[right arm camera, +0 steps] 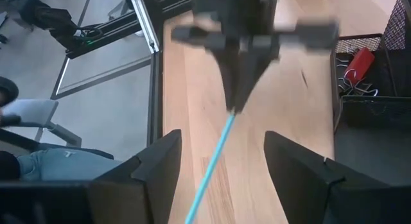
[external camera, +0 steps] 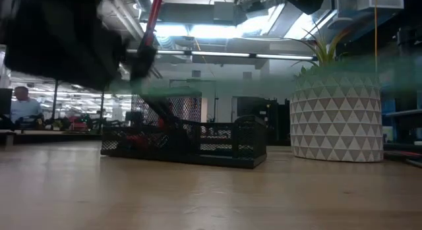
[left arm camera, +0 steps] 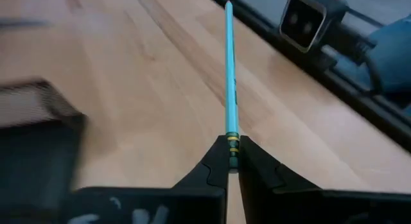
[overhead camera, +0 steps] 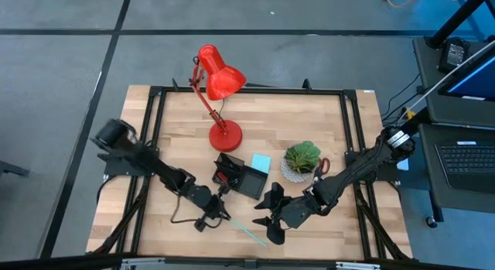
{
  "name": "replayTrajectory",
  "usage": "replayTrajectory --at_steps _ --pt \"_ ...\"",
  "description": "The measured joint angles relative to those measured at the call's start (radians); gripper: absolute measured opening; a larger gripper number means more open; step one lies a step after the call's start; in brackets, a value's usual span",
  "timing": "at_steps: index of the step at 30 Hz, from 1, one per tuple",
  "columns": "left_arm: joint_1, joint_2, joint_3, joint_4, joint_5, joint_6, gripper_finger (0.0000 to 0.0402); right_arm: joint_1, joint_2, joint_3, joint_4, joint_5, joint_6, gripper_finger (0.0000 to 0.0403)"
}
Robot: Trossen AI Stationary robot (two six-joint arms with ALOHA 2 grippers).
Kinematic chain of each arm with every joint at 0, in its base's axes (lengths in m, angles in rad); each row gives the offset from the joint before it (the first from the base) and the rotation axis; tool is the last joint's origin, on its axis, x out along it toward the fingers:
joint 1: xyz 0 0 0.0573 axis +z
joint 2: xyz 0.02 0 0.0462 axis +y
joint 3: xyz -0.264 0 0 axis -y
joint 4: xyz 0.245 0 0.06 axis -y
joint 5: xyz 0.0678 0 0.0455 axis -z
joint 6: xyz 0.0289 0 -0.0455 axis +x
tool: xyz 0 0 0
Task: Pick and place office supplies into organizer
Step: Put the blue pencil into the black desk organizer
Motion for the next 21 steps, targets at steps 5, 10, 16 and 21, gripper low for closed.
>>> replayTrajectory --at_steps 5,10,16,21 --pt "-0.009 -0.24 0.001 -0.265 -0.122 0.066 0.0009 0.001 0.0 0.0 0.0 -0.003 -0.004 0.0223" --pt "-0.015 -0.484 0.001 -0.523 -0.309 0.099 0.0009 0.001 0.0 0.0 -0.001 -0.047 -0.004 0.0223" --pt "-0.007 -0.697 0.005 -0.779 -0.463 0.098 0.0009 0.001 -0.031 0.0 -0.012 -0.044 -0.004 0.0223" --pt "0.029 -0.755 0.096 -1.035 -0.519 0.082 0.0009 0.011 -0.111 0.0 -0.111 0.09 -0.002 0.0223"
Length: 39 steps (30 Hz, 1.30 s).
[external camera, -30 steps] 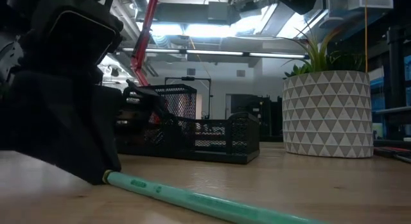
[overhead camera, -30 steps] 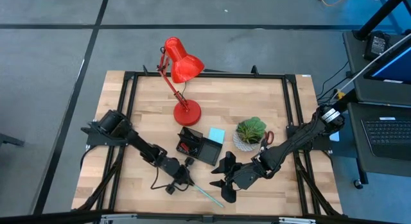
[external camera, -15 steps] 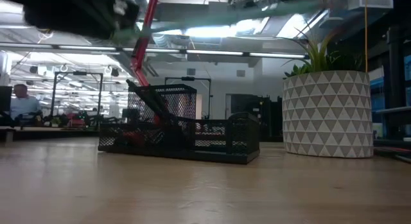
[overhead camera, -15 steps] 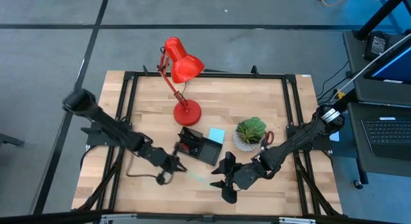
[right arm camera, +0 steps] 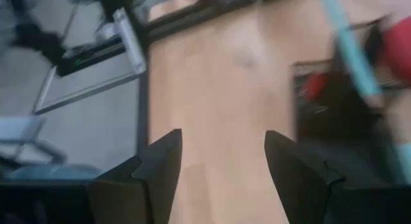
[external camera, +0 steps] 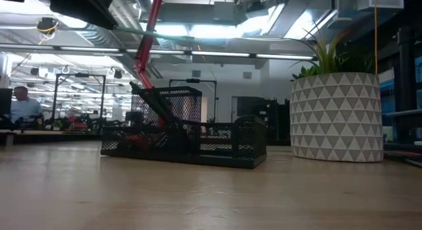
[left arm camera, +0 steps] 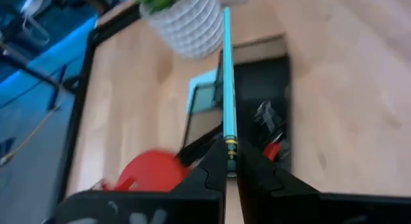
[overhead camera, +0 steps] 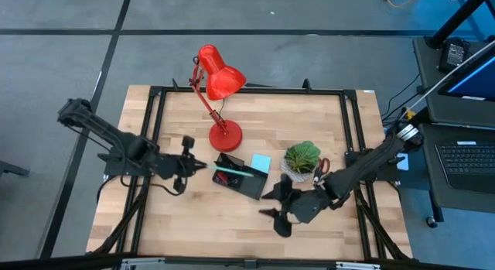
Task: Pick and place office supplies into organizer
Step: Put the blue pencil into the black desk organizer
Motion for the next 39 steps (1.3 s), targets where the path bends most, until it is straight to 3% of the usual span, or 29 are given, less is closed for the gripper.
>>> replayTrajectory --at_steps 5,11,14,26,39 --pt "0.062 0.022 0.131 -0.237 -0.005 -0.002 0.0009 0.031 -0.064 0.0 -0.13 0.151 0.029 0.0223" --pt "0.124 0.051 0.237 -0.397 0.059 0.073 0.0009 0.04 -0.069 0.0 -0.206 0.181 0.1 0.0223" --pt "0.146 0.07 0.264 -0.413 0.098 0.126 0.0009 0.04 -0.066 0.0 -0.217 0.181 0.107 0.0223" --pt "0.207 0.21 0.272 -0.475 0.088 0.286 0.001 0.04 -0.066 0.0 -0.216 0.181 0.103 0.0223" --pt "0.207 0.359 0.272 -0.335 -0.011 0.642 0.0022 0.04 -0.065 -0.027 -0.253 0.185 0.105 0.0223"
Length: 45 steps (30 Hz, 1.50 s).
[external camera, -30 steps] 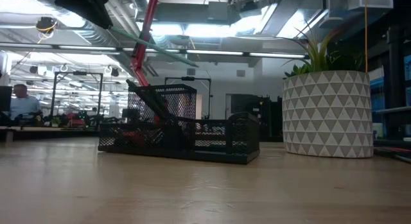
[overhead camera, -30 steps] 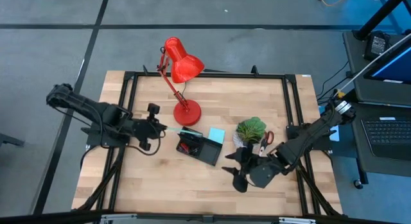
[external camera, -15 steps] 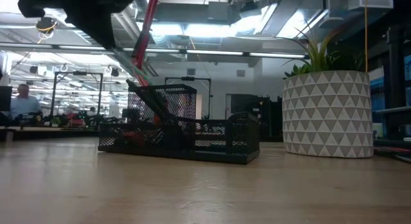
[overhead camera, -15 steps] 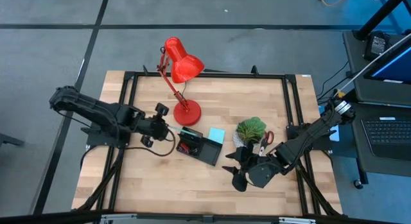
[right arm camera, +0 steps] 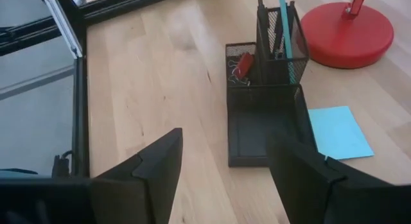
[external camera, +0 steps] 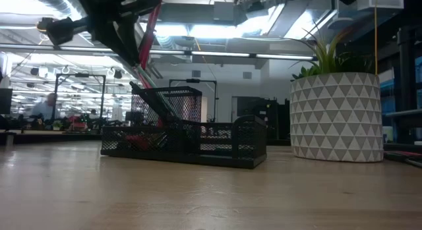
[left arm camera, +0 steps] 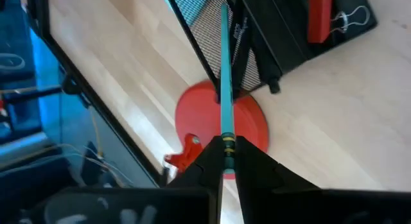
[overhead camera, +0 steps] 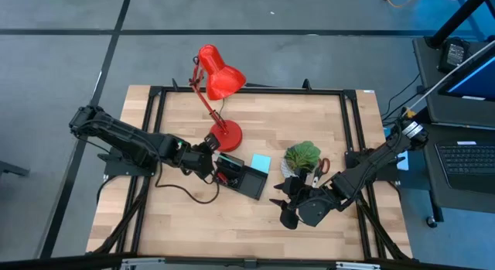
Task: Pick and place office supplies into organizer
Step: Put the blue pencil into the black desk organizer, then put the black scissors into the black desk organizer
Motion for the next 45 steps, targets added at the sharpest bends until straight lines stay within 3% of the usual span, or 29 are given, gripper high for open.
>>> replayTrajectory --at_steps 6,22,31,34,39,45 --pt "0.0 0.035 0.0 0.026 -0.022 0.032 0.0042 0.0 0.0 -0.036 0.008 0.0 0.028 0.0223" --pt "0.002 0.037 0.0 0.025 -0.032 -0.193 0.0093 0.0 0.0 -0.068 0.031 -0.004 0.154 0.0223" --pt "0.002 -0.026 0.001 0.028 -0.009 -0.229 0.0115 0.0 0.0 -0.068 0.031 -0.007 0.239 0.0223" --pt "0.002 -0.066 0.001 0.027 -0.009 -0.247 0.0126 0.0 0.0 -0.068 0.03 -0.055 0.279 0.0223" --pt "0.002 -0.161 0.001 0.028 0.02 -0.389 0.0138 0.0 -0.002 -0.068 -0.037 -0.149 0.558 0.0223" --pt "0.015 -0.289 -0.004 0.048 0.172 -0.573 0.0135 0.001 -0.011 -0.044 -0.353 -0.351 0.918 0.0223"
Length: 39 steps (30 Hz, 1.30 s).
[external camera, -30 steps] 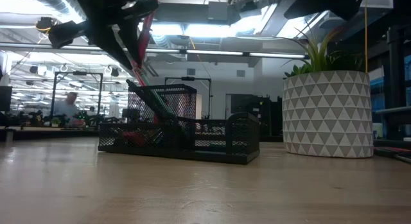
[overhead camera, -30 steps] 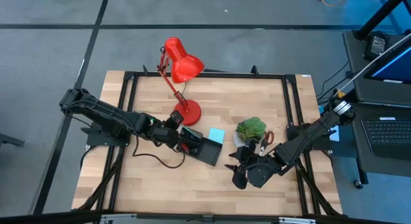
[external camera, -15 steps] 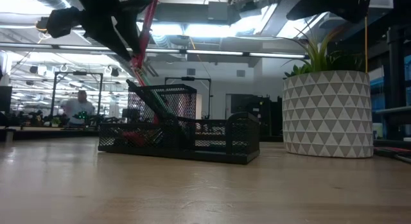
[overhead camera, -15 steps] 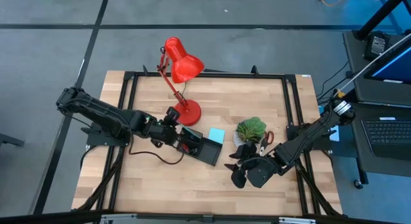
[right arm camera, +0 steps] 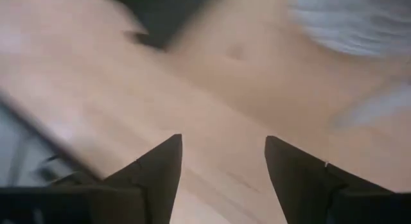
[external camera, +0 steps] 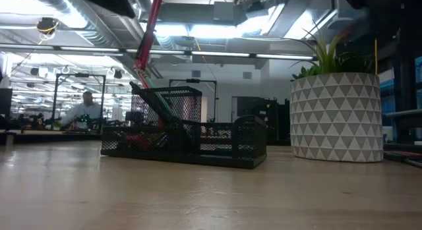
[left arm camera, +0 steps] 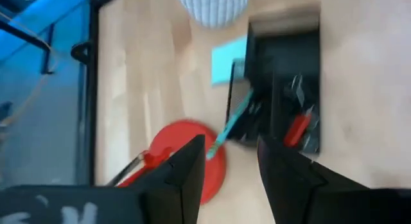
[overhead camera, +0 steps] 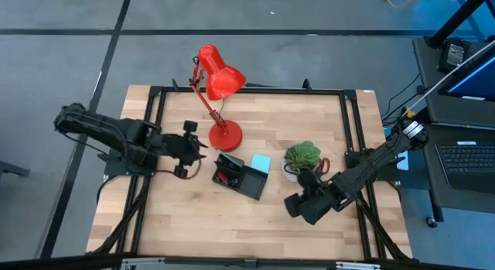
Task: Pick and place office supplies into organizer
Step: Put the black scissors into the black desk organizer
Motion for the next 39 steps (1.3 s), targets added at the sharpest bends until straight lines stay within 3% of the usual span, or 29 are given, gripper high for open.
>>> replayTrajectory --at_steps 6,13,26,33,39 --pt "0.026 -0.155 -0.136 0.196 0.021 -0.03 0.0132 0.022 -0.001 0.086 -0.432 -0.045 0.272 0.0223" --pt "0.065 -0.319 -0.356 0.376 0.044 -0.062 0.0132 0.011 -0.011 0.099 -0.729 -0.257 0.436 0.0223" --pt "0.107 -0.55 -0.712 0.631 0.103 -0.134 0.0132 -0.016 -0.013 0.002 -0.73 -0.229 0.445 0.0223" --pt "0.107 -0.651 -0.806 0.634 0.102 -0.193 0.013 -0.089 -0.076 -0.092 -0.682 -0.225 0.394 0.0223" --pt "0.106 -0.691 -0.843 0.634 0.102 -0.212 0.013 -0.141 -0.208 -0.249 -0.534 -0.124 0.36 0.0223"
